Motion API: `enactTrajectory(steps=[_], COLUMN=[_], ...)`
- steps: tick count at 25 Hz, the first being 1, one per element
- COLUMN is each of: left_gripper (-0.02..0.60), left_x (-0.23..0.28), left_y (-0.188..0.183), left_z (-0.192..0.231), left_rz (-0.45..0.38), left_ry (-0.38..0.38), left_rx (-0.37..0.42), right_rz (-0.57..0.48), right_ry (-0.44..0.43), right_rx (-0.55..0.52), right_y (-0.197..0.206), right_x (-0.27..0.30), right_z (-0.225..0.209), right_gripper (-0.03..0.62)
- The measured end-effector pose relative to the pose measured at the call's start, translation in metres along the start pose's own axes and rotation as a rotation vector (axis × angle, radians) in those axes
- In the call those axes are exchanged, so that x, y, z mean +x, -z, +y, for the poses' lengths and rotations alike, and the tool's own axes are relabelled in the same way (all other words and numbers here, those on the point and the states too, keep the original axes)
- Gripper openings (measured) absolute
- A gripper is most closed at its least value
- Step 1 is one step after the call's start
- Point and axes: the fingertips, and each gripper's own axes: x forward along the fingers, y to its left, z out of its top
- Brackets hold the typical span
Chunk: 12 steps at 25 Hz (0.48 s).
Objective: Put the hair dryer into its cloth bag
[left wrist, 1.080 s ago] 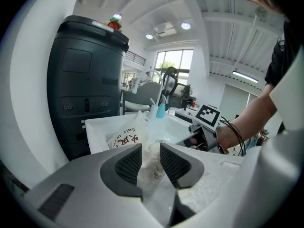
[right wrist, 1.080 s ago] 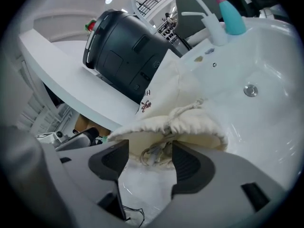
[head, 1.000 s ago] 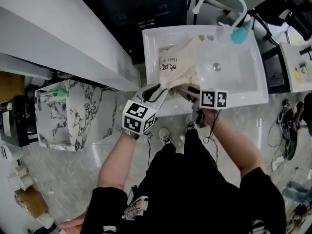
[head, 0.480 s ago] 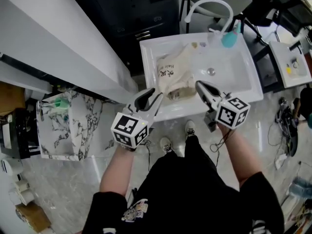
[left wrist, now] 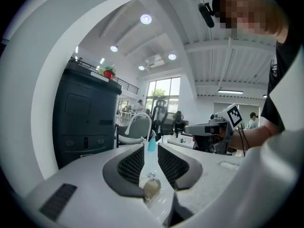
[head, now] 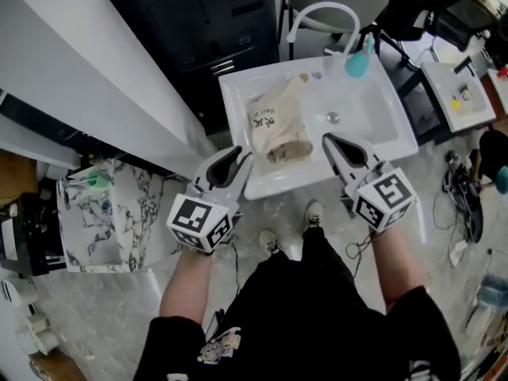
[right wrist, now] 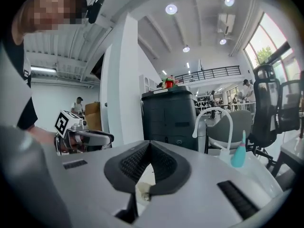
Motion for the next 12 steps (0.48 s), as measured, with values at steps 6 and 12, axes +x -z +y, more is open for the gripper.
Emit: enactTrajectory(steps=[6,12], left_gripper=[0.015,0.003], left_x=[-0.004,-0.004], left_y=[-0.004,0.000], left_z=[-0.019,-0.048], left_rz=[-0.012,0.014], left_ry=[-0.022,-0.100], left_rx=[0.022,0.066], right_rz=[-0.012,-0.022], right_ry=[-0.013,-0.062], right_rx=[-0.013,-0.015], right_y=[-0.004,-0.004], right_x=[-0.023,-0.041], right_z=[0.003,-0.007], right_gripper=[-0.003,-0.003])
